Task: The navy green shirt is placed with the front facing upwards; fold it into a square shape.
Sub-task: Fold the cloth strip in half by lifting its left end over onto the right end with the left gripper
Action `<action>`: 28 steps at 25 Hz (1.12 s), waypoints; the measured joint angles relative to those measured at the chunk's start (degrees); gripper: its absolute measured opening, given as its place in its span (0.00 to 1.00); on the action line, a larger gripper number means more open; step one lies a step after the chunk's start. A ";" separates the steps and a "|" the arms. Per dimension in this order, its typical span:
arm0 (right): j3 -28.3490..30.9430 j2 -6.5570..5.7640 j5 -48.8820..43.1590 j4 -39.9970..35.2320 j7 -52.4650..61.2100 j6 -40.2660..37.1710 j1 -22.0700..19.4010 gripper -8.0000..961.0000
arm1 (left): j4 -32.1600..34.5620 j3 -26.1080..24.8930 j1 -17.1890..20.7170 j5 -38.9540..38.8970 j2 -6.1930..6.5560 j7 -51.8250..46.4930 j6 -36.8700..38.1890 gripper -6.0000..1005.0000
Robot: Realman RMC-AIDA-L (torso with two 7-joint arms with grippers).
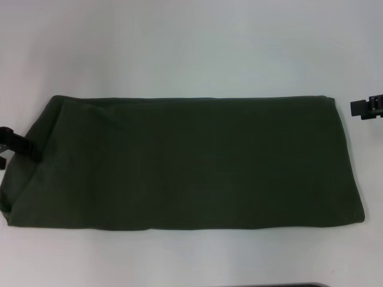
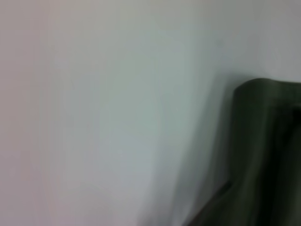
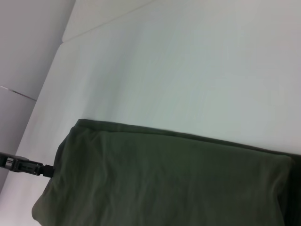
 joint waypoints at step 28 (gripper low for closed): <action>0.00 0.00 0.00 0.00 -0.22 0.27 -0.09 0.67 | 1.39 -0.01 -1.34 1.48 -0.83 -0.04 1.27 0.87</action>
